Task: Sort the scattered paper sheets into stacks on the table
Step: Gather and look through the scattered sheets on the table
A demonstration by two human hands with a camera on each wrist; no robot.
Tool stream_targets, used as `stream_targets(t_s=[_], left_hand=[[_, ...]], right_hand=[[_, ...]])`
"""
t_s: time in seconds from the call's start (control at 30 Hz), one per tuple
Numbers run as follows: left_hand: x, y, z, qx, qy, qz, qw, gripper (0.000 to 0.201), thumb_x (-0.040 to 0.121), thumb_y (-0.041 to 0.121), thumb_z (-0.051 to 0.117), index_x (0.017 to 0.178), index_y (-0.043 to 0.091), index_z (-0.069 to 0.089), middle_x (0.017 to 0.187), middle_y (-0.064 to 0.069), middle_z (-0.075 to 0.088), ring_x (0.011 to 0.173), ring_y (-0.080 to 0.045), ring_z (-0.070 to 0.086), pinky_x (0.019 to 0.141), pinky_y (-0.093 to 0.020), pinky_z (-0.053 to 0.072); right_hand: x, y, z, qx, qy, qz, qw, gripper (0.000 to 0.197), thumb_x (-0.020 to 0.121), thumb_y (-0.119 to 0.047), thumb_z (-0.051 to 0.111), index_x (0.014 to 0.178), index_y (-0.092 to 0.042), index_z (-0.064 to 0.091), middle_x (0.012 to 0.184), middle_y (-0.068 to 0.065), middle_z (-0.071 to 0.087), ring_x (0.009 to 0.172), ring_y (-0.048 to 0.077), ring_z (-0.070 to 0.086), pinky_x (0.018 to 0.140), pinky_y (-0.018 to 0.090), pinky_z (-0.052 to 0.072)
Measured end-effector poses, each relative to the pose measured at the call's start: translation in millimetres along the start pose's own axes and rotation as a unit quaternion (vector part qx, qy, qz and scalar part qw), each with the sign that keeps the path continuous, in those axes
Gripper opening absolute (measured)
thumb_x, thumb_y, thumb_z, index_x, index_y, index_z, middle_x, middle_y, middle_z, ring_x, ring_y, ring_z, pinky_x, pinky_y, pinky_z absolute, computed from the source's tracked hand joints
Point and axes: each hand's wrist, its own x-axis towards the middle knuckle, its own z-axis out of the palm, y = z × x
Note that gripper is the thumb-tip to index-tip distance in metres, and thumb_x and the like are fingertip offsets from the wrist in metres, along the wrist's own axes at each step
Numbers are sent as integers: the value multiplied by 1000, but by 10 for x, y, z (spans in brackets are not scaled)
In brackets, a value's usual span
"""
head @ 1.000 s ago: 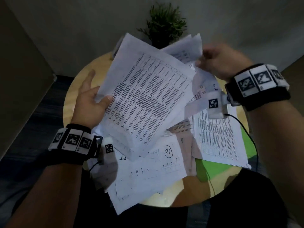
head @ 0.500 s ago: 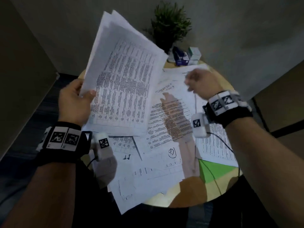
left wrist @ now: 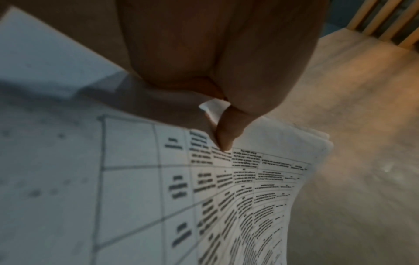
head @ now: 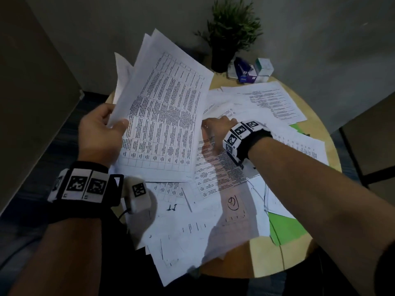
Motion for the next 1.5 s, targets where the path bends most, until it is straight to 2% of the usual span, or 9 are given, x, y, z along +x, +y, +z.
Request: stream_targets(t_s=[0.2, 0.33, 0.47, 0.6, 0.77, 1.07, 1.3, 1.43, 1.5], left_hand=[[34, -21, -43, -3, 31, 5, 1000, 16, 90, 5, 59, 104, 11, 63, 72, 4, 58, 56, -1, 54, 49, -16, 45], [50, -8, -80, -16, 73, 7, 997, 19, 89, 7, 58, 107, 5, 65, 82, -4, 64, 69, -15, 61, 52, -16, 48], [-22, 29, -108, -24, 117, 15, 993, 14, 90, 9, 57, 102, 13, 63, 76, 3, 61, 63, -10, 58, 49, -18, 47], [-96, 117, -159, -51, 140, 17, 989, 15, 90, 9, 56, 102, 14, 62, 78, 9, 61, 64, -4, 58, 50, -15, 45], [-111, 326, -244, -59, 160, 41, 984, 20, 90, 7, 52, 106, 13, 62, 94, 0, 65, 83, -11, 63, 70, -22, 51], [-278, 654, -153, 2, 108, 58, 992, 25, 89, 1, 49, 111, 7, 60, 103, -7, 64, 93, -23, 61, 84, -33, 50], [-577, 1132, 120, -23, 29, 96, 995, 29, 92, -4, 45, 115, 5, 60, 102, -3, 63, 88, -15, 60, 64, -7, 44], [-733, 1229, 326, -58, -63, 90, 992, 29, 85, 5, 50, 108, 15, 65, 100, -5, 71, 89, -21, 68, 81, -37, 57], [-829, 1234, 424, -63, -95, 84, 990, 29, 82, 9, 51, 104, 20, 66, 102, -5, 71, 94, -24, 68, 86, -49, 55]], right_hand=[[83, -8, -117, -24, 94, 24, 995, 58, 73, -28, 76, 125, -31, 51, 125, -1, 51, 119, 29, 38, 92, 44, 30], [-13, 72, -236, 21, 159, 29, 987, 14, 92, -19, 54, 103, -24, 62, 86, -1, 47, 97, 23, 31, 89, 41, 28], [-126, 150, -346, 49, 179, 16, 983, 12, 93, -14, 52, 96, -19, 62, 97, 5, 54, 107, 31, 43, 83, 36, 26], [-318, 261, -546, 127, 236, 9, 963, 17, 93, -9, 49, 103, -13, 62, 105, 15, 62, 99, 34, 56, 81, 35, 45], [-651, 478, -792, 241, 384, 76, 888, 22, 93, -3, 44, 104, -12, 60, 100, 20, 61, 88, 34, 57, 71, 38, 48], [-1418, 803, -892, 394, 481, 79, 779, 14, 94, -13, 54, 96, -1, 60, 85, 7, 58, 76, 18, 49, 60, 25, 32], [-1829, 838, -545, 583, 446, 70, 675, 22, 91, -17, 54, 69, -20, 51, 68, -3, 54, 63, 10, 48, 67, 27, 41], [-1803, 674, -239, 652, 367, 99, 656, 19, 87, -29, 54, 74, -15, 56, 77, 5, 58, 78, 18, 56, 77, 34, 47], [-1781, 635, -58, 680, 310, 128, 652, 19, 97, -25, 50, 99, -9, 60, 96, 8, 58, 96, 23, 55, 88, 36, 45]])
